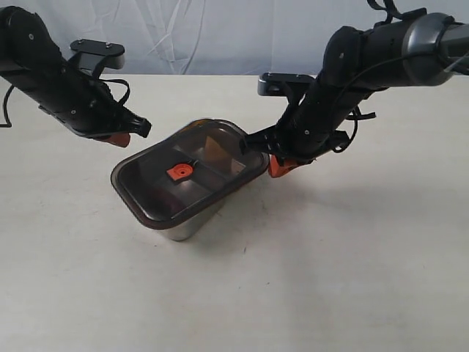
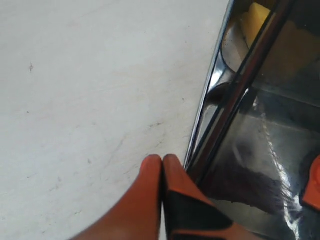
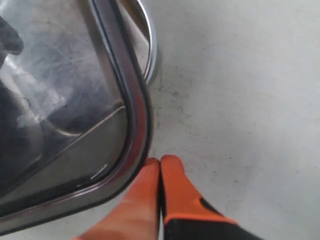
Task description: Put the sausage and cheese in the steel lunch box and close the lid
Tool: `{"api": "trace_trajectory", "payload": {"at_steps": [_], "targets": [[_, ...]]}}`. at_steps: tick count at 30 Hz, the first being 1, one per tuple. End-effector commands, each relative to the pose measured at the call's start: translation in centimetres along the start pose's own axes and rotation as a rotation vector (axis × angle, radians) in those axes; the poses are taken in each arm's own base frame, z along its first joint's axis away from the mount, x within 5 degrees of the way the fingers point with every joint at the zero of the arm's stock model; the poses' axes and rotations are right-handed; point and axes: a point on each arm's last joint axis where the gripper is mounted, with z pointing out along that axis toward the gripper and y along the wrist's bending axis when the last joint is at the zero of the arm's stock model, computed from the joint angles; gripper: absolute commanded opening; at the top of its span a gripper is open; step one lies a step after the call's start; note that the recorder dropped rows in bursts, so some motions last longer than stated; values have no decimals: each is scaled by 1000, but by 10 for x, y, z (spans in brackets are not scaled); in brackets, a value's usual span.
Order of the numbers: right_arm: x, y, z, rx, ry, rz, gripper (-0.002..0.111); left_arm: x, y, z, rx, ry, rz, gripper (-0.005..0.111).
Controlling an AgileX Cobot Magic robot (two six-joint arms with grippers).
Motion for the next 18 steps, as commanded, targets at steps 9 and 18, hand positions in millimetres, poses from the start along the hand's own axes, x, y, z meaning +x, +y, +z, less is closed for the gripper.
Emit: {"api": "trace_trajectory", "payload": {"at_steps": [9,18], "targets": [[-19,1,-7,26,-47,-21,-1,-1,-1,-3,-10,-15,10,0],[-23,0,-8,38,-74,-29,-1,1,1,-3,-25,8,13,0]]}}
